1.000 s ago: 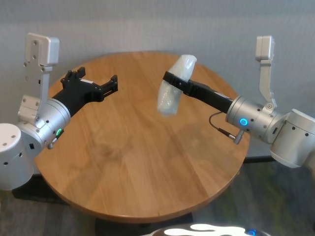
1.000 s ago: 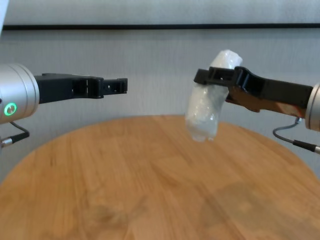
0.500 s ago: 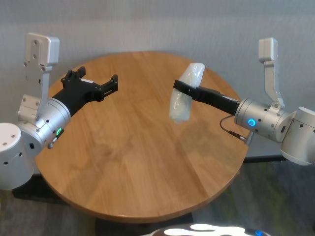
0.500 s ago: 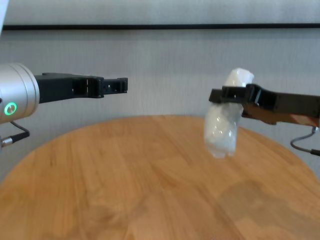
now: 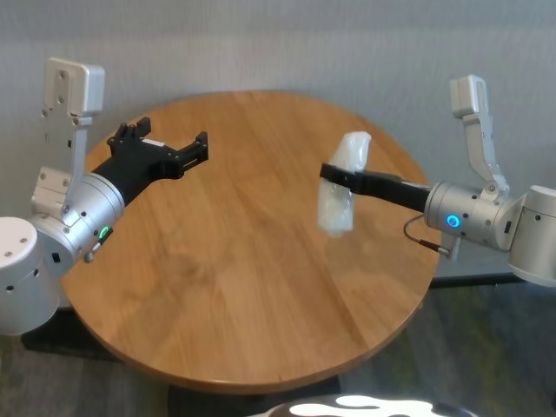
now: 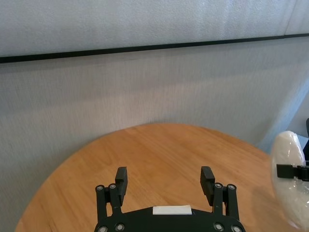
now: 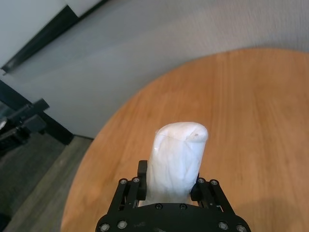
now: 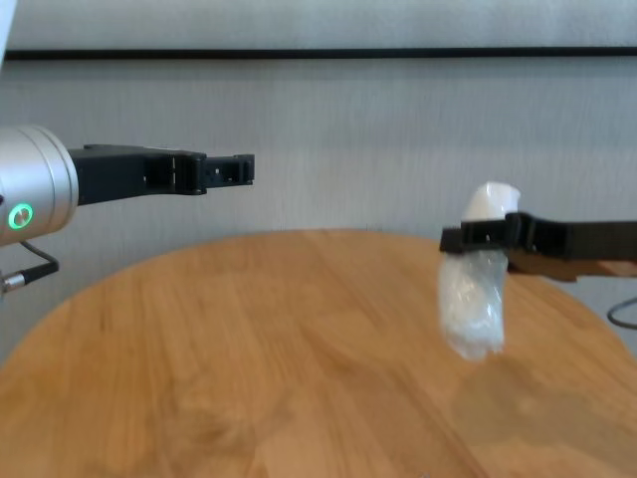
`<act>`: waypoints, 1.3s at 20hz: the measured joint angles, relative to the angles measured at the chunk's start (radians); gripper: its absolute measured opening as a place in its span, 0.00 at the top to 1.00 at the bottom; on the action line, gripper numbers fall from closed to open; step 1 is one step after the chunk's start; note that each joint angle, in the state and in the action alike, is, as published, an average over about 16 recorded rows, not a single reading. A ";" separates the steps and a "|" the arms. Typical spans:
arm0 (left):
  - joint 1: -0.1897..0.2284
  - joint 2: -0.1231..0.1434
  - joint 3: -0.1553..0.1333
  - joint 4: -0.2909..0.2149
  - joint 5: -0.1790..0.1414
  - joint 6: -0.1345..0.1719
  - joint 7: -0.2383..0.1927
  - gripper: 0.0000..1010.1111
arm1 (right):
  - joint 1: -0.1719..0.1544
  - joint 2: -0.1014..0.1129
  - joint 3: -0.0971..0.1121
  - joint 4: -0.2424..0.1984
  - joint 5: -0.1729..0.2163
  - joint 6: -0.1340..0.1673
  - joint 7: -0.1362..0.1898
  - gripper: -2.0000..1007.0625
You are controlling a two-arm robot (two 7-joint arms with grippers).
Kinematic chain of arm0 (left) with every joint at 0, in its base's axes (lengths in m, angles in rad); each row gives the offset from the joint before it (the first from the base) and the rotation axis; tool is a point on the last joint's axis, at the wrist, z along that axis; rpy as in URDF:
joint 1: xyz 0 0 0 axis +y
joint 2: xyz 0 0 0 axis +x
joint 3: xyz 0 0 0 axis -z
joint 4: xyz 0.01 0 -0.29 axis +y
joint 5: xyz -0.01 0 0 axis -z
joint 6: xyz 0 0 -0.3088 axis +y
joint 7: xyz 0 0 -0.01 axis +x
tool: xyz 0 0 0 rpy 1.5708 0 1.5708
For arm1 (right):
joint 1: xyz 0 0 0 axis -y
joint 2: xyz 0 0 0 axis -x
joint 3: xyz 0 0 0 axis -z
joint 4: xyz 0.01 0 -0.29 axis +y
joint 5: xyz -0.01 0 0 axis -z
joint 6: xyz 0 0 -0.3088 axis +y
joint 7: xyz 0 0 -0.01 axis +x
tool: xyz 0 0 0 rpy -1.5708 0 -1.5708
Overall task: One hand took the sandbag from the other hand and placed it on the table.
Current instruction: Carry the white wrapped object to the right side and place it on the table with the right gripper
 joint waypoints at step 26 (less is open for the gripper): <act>0.000 0.000 0.000 0.000 0.000 0.000 0.000 0.01 | 0.029 -0.004 -0.016 0.073 -0.099 0.127 -0.125 0.53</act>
